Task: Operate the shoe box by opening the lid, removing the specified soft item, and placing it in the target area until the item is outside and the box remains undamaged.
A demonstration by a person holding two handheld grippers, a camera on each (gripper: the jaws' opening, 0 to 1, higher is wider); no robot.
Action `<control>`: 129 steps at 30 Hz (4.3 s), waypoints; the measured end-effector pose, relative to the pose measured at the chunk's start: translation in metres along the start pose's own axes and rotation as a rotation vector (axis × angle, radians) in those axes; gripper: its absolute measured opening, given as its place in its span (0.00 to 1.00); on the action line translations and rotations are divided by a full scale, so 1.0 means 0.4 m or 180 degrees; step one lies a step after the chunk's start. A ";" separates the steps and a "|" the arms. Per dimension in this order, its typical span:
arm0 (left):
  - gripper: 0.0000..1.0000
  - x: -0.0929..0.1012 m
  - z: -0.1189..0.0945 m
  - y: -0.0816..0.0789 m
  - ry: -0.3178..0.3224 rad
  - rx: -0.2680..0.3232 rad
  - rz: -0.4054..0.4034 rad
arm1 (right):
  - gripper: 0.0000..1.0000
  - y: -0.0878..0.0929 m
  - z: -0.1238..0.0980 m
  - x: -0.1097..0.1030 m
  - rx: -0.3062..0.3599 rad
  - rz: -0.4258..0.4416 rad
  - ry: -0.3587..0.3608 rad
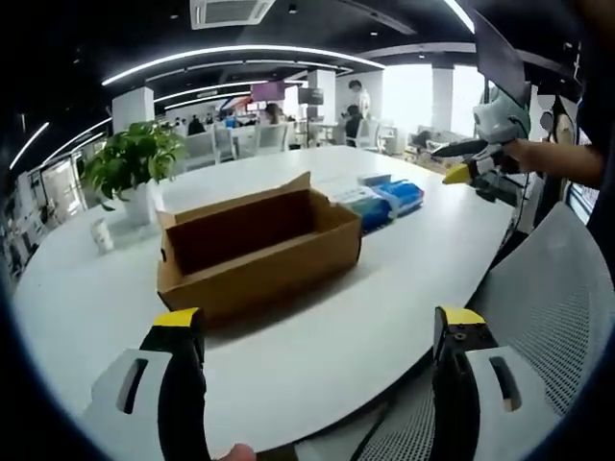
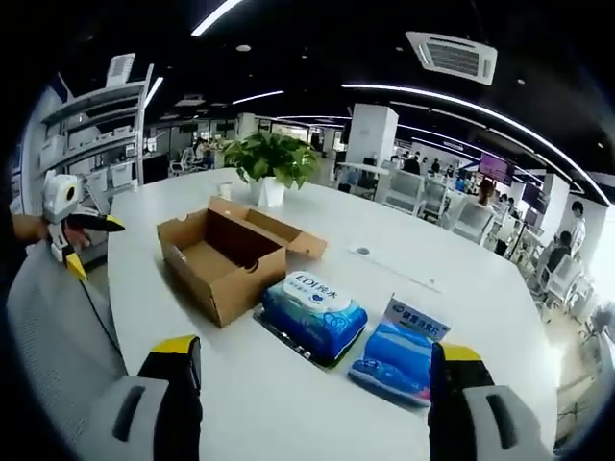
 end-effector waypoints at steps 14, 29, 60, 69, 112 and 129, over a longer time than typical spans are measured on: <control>0.98 -0.033 0.004 -0.015 0.0068 -0.0101 0.0069 | 0.99 0.027 -0.041 -0.047 -0.0020 -0.0057 0.0113; 0.94 -0.160 0.005 -0.046 -0.0006 -0.0174 0.0133 | 0.99 0.035 -0.057 -0.102 0.0044 0.0071 0.0142; 0.78 -0.320 0.156 -0.152 0.0435 -0.0594 0.0718 | 0.99 0.098 -0.101 -0.178 0.0109 0.0311 0.0208; 0.72 -0.343 0.229 -0.163 0.0613 -0.0761 0.0927 | 0.99 0.102 -0.097 -0.183 0.0127 0.0246 0.0242; 0.70 -0.297 0.475 -0.014 0.1745 -0.2165 0.2322 | 0.99 0.110 -0.095 -0.164 0.0176 0.0513 0.0314; 0.68 -0.293 0.484 0.043 0.1704 -0.2266 0.2310 | 0.97 0.119 -0.096 -0.153 0.0139 0.0552 0.0368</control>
Point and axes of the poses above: the point that each gripper's makers call its tool centre point, and the gripper's own axes: z roughly forward along the fingers, x roughly to its right, y roughly out of its underside, the point moved 4 cm from there along -z, roughly backward along the fingers, and after that the axes turned 7 degrees about z, right-handed, at the moved point
